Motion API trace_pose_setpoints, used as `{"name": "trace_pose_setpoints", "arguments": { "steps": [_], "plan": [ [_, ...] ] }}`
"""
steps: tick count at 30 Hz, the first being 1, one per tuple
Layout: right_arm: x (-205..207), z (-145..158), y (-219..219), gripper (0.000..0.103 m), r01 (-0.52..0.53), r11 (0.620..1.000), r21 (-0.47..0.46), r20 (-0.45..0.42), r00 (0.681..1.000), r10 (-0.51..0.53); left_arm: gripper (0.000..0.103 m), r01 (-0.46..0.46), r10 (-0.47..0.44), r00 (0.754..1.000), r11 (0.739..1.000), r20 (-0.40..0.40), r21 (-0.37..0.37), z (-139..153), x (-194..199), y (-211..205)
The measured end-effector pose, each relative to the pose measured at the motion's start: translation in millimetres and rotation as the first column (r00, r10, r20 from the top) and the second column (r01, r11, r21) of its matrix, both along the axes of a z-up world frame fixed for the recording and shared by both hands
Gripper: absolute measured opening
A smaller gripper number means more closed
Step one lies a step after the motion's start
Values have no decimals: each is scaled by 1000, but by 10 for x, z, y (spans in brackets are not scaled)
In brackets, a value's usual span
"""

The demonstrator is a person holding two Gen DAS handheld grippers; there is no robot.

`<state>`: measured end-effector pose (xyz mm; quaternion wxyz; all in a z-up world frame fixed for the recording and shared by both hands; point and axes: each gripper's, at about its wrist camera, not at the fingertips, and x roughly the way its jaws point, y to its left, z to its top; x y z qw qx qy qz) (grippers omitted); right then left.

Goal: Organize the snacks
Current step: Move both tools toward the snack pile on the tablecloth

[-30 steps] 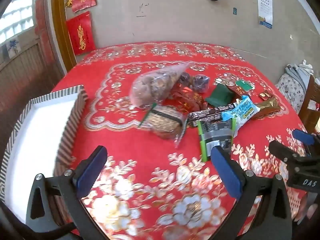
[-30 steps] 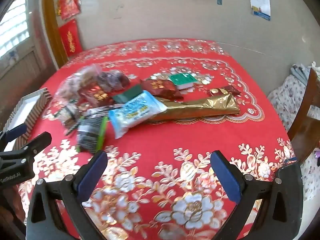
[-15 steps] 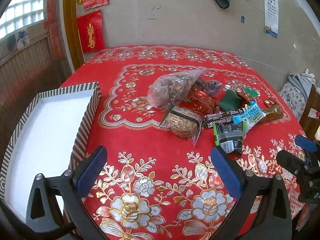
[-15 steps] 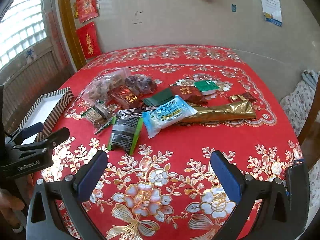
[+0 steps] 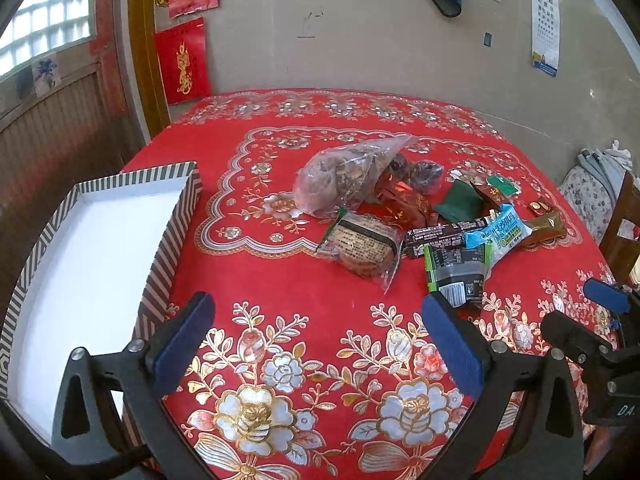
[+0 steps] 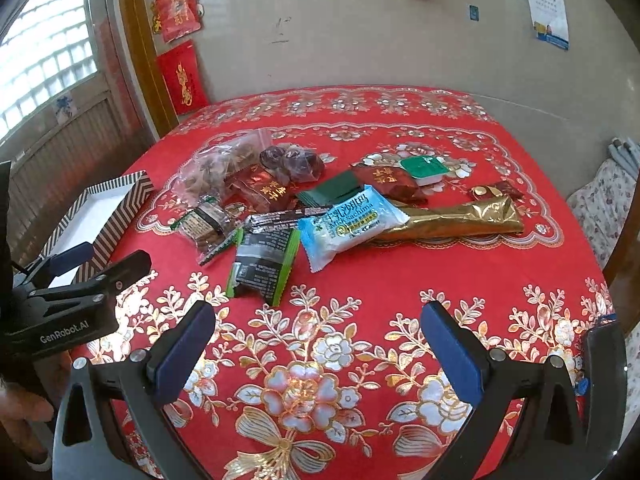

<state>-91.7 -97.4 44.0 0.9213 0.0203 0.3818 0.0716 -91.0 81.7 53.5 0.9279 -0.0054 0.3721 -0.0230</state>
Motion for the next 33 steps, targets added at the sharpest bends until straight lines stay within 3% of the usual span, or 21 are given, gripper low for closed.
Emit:
{"name": "trace_pose_setpoints", "arguments": {
  "steps": [33],
  "plan": [
    [18,5,48,103,23,999,-32,24,999,-22,103,3,-3,1000,1000,-21,10,-95,49,-50]
  ]
}}
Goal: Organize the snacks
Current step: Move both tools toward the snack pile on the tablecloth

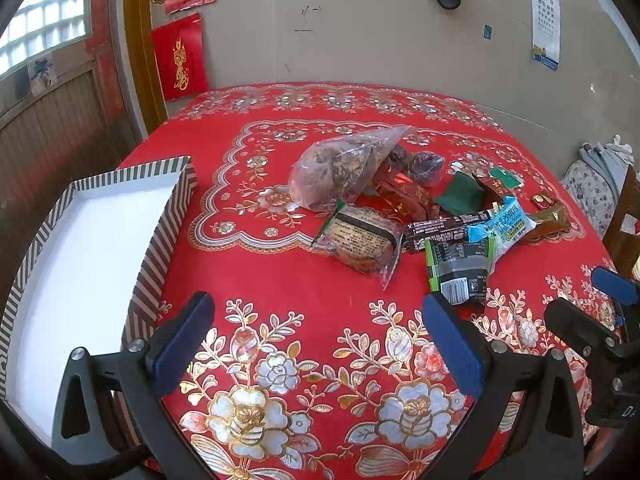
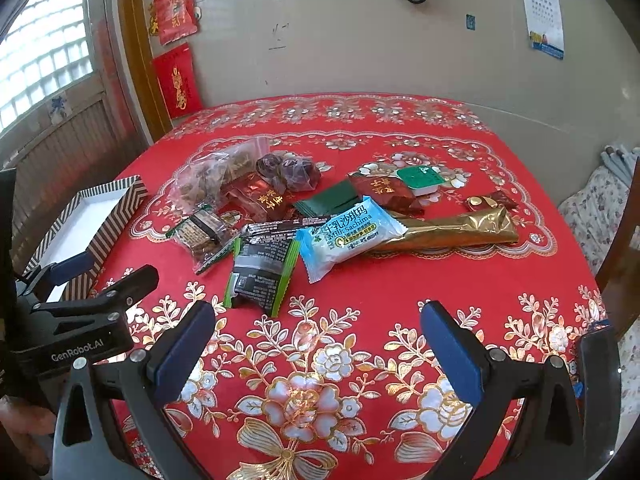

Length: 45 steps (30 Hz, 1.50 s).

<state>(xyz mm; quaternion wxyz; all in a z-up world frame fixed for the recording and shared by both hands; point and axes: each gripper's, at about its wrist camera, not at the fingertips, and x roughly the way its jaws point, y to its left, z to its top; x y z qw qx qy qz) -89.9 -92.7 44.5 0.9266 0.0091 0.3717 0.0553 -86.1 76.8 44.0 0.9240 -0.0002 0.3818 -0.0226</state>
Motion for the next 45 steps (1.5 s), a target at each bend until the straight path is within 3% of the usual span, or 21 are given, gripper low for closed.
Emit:
{"name": "trace_pose_setpoints", "arguments": {
  "steps": [24,45],
  "plan": [
    [176,-109,95,103,-23,1000,20,-46,999,24,103,-11,11,999,1000,-45,-8,-58,306,145],
    [333,-176,256,103,-53,999,10,-81,995,54,103,78,-75,992,997,-97,20,-111,557,-47]
  ]
}}
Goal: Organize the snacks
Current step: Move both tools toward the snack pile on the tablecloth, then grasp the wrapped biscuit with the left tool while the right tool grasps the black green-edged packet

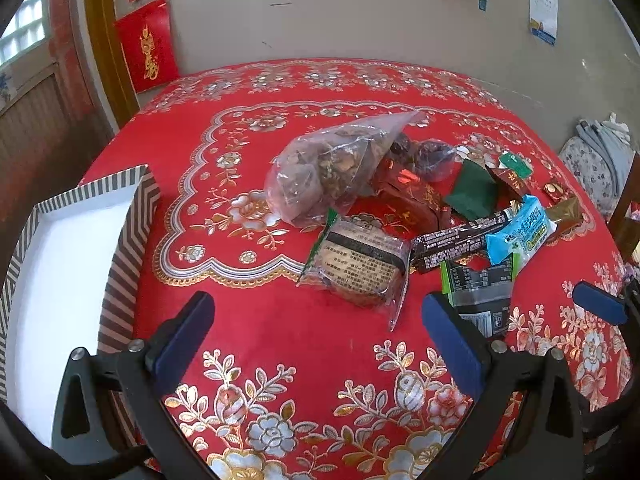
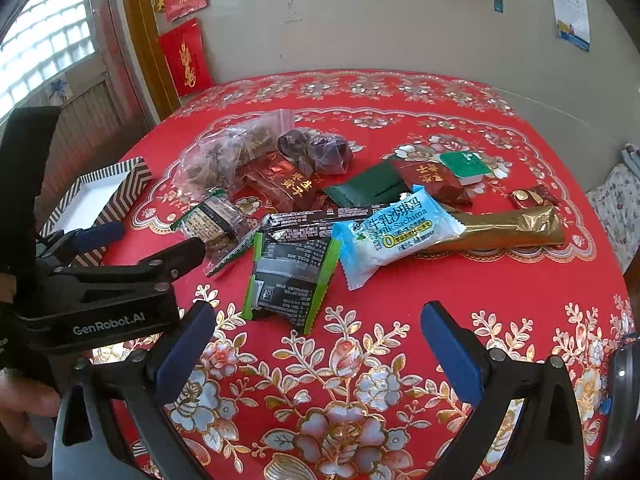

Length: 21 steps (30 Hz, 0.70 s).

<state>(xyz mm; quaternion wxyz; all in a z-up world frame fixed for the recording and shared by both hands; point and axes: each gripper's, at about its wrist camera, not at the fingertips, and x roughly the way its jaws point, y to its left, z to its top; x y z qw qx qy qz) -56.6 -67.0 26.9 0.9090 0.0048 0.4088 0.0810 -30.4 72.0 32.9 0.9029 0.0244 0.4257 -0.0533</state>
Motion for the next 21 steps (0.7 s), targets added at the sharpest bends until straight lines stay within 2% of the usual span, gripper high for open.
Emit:
{"name": "trace_pose_setpoints", "arguments": {
  "steps": [11,21],
  "plan": [
    [48,-37,22,103,2,1000,-15,-8,1000,-2,103,6,-6,1000,1000,-7,15,-19,88,-11],
    [202,-143,31,103,-8,1000,5,-49,999,8,103,37,-36,998,999,-58,13,-125,297,-21]
  ]
}}
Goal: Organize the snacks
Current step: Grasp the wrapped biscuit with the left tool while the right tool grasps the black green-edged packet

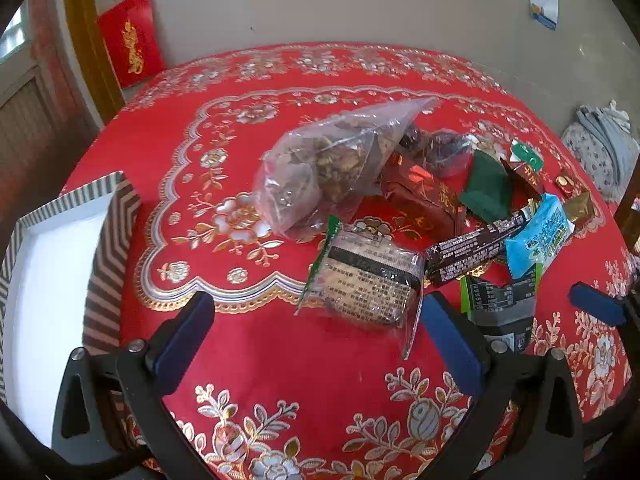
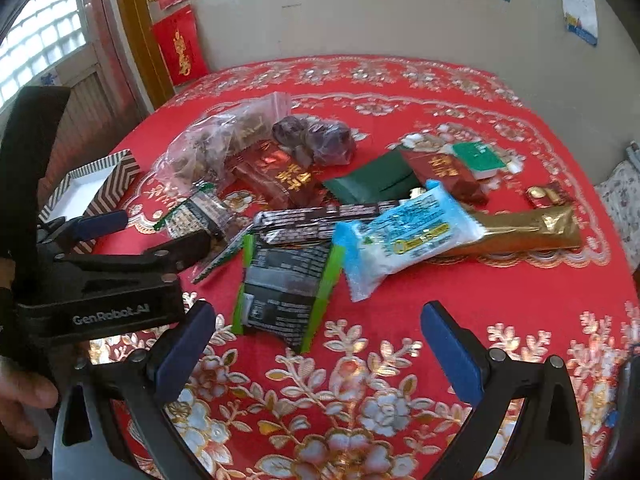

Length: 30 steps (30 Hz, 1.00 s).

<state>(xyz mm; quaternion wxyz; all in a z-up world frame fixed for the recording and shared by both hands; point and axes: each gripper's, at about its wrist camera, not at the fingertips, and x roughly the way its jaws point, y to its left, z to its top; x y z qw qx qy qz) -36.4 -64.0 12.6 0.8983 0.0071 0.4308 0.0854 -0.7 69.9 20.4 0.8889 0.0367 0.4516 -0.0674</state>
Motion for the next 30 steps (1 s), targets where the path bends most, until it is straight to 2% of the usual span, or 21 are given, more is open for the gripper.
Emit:
{"name": "trace_pose_setpoints", "arguments": {
  "steps": [10,12,17,20,23,26,28,30],
  "plan": [
    [112,-112,19,102,9,1000,5,-27,1000,-9,103,43,-43,999,999,-33,21,-52,165,-133],
    [117,-123,16,96,6,1000,12,-28,1000,-5,103,48,-47,998,998,-45,36,-78,202,-161],
    [128,-131,18,90,-1,1000,3,-23,1000,1,103,65,-63,997,996,-38,57,-74,216,-212],
    [125,-119,5,81,-2,1000,6,-14,1000,2,103,76,-73,996,995,-41,63,-73,231,-236],
    [130,-119,2,79,-4,1000,1,-8,1000,4,102,84,-81,996,995,-48,54,-78,232,-254],
    [125,-122,5,74,-6,1000,-2,-3,1000,6,96,85,-81,995,995,-58,57,-101,229,-268],
    [120,-124,18,68,-10,1000,-10,1,1000,10,91,83,-81,995,996,-64,37,-108,226,-258],
    [112,-120,13,54,-8,1000,-15,8,1000,8,86,79,-77,995,997,-69,23,-111,224,-242]
  ]
}}
